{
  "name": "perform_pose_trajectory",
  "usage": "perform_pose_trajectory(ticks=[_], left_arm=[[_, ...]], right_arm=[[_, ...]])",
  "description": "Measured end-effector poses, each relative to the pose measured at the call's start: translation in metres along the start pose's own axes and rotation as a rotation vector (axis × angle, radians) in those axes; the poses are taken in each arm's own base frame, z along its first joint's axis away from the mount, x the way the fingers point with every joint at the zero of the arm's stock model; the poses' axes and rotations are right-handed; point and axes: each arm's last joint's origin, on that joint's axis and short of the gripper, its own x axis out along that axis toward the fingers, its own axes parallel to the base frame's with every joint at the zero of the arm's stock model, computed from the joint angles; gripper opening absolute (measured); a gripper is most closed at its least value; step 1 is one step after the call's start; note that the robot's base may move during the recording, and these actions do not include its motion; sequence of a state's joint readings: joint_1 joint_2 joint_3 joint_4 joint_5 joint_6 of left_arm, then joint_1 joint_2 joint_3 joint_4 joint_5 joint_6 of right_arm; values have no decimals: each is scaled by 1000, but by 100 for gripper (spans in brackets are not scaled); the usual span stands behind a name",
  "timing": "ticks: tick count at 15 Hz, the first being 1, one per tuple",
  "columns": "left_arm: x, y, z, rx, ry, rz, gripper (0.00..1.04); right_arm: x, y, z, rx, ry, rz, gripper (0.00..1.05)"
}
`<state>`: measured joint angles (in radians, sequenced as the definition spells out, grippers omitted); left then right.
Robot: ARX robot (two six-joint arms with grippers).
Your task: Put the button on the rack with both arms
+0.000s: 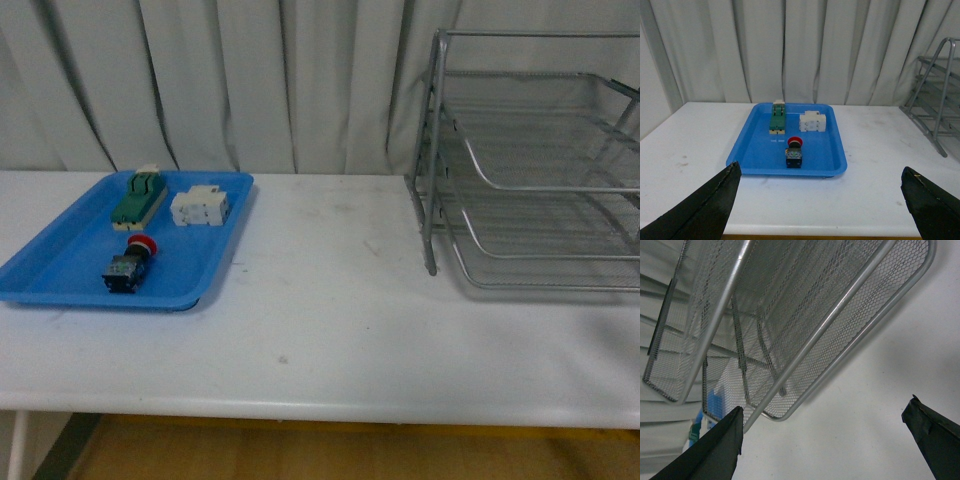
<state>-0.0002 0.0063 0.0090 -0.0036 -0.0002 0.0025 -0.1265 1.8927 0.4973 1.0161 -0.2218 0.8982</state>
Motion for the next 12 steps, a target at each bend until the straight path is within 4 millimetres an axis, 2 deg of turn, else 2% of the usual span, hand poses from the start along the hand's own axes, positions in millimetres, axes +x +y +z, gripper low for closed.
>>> perform_pose_trajectory(ticks=[4, 8, 10, 12], left_arm=[[0, 0, 0, 0, 0, 0, 98], [0, 0, 0, 0, 0, 0, 98], [0, 0, 0, 0, 0, 0, 98], [0, 0, 0, 0, 0, 0, 98]], right_arm=[[55, 1, -2, 71, 15, -36, 98], [95, 16, -9, 93, 32, -29, 98], [105, 17, -17, 112, 39, -36, 74], [107, 19, -21, 163, 41, -43, 54]])
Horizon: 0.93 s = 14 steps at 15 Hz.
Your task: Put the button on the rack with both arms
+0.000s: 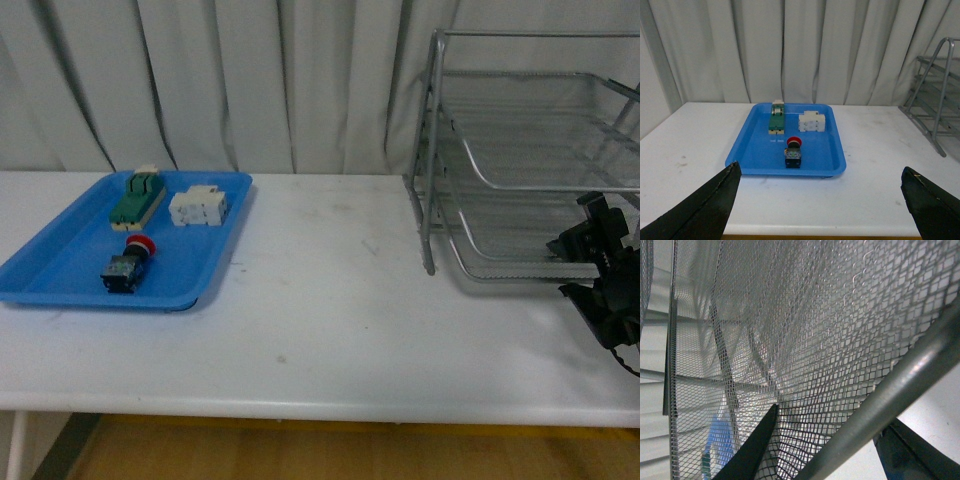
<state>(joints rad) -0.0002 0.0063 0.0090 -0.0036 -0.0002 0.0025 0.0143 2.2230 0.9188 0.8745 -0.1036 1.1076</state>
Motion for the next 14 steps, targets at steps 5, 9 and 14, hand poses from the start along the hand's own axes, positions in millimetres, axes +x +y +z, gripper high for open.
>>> perform_pose_trajectory(ticks=[5, 9, 14], left_arm=[[0, 0, 0, 0, 0, 0, 98], [0, 0, 0, 0, 0, 0, 98], [0, 0, 0, 0, 0, 0, 98]], right_arm=[[-22, 2, -3, 41, -20, 53, 13], [-54, -9, -10, 185, -10, 48, 6], [-109, -28, -32, 192, 17, 16, 5]])
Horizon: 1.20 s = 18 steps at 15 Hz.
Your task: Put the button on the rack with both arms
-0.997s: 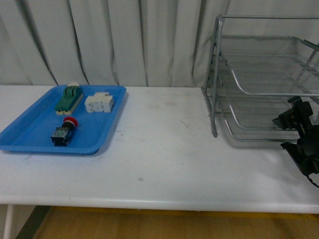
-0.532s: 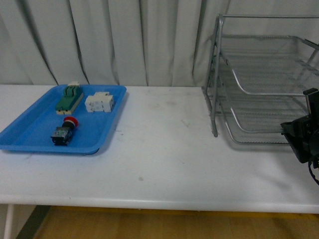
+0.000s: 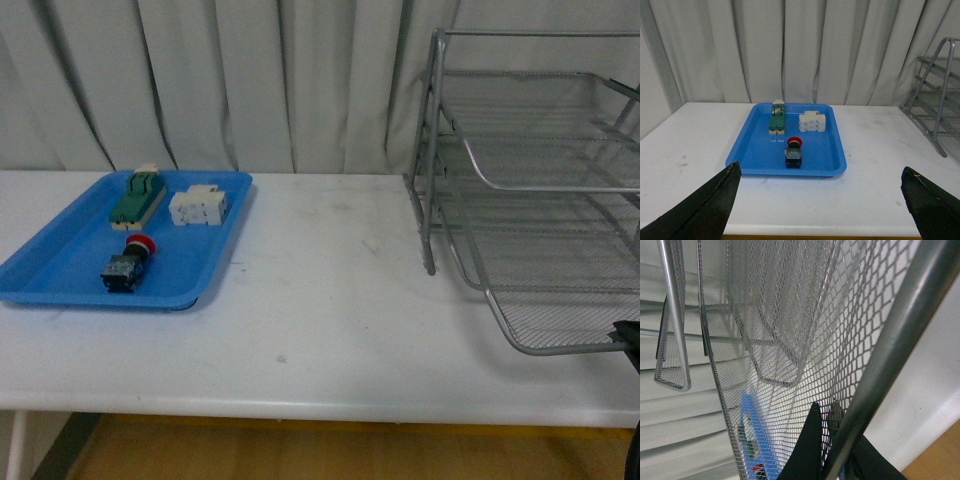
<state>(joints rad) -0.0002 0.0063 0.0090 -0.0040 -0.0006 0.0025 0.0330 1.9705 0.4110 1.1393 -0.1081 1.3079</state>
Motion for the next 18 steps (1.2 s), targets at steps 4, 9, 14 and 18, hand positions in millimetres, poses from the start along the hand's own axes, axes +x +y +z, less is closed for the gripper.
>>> perform_pose_trajectory(ticks=[4, 9, 14, 18], left_arm=[[0, 0, 0, 0, 0, 0, 98], [0, 0, 0, 0, 0, 0, 98], [0, 0, 0, 0, 0, 0, 98], [0, 0, 0, 0, 1, 5, 98]], right_arm=[[-6, 0, 0, -7, -1, -18, 5], [-20, -3, -3, -39, 1, -30, 10], [-62, 1, -1, -204, 6, -61, 74], [-107, -3, -3, -832, -220, 43, 65]])
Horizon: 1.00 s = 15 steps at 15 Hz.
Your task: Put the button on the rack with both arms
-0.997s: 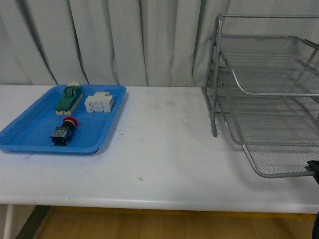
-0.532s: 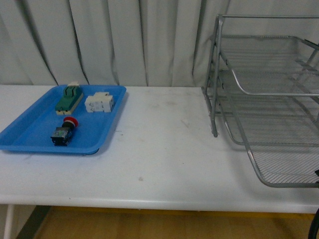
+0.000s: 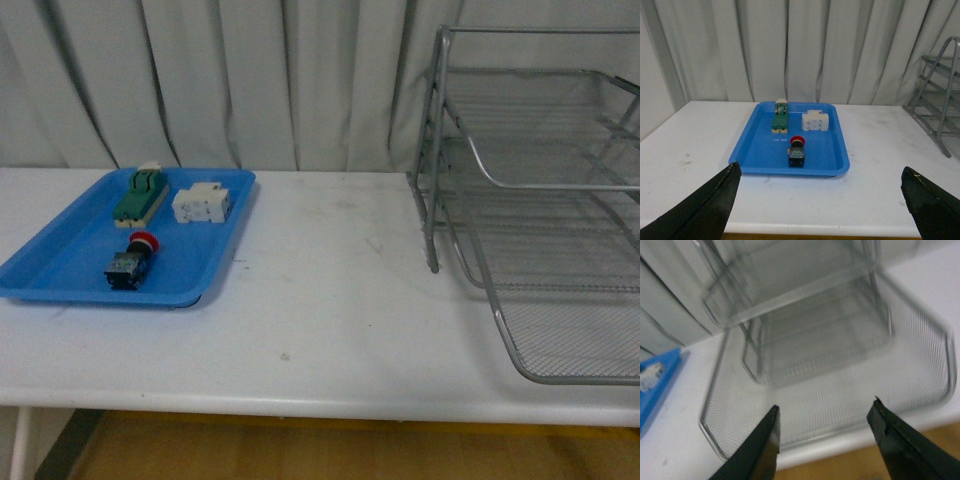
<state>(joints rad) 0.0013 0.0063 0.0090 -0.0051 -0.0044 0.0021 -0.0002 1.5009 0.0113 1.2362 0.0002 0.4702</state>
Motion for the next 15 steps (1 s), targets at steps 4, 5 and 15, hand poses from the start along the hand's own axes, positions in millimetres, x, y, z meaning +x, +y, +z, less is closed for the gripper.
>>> perform_pose_trajectory(ticks=[4, 5, 15], left_arm=[[0, 0, 0, 0, -2, -6, 98], [0, 0, 0, 0, -2, -6, 98], [0, 0, 0, 0, -2, -6, 98]], right_arm=[[-29, 20, 40, -448, -260, 64, 2], [-33, 21, 42, -454, -267, 65, 2], [-66, 23, 46, -461, -258, 62, 2]])
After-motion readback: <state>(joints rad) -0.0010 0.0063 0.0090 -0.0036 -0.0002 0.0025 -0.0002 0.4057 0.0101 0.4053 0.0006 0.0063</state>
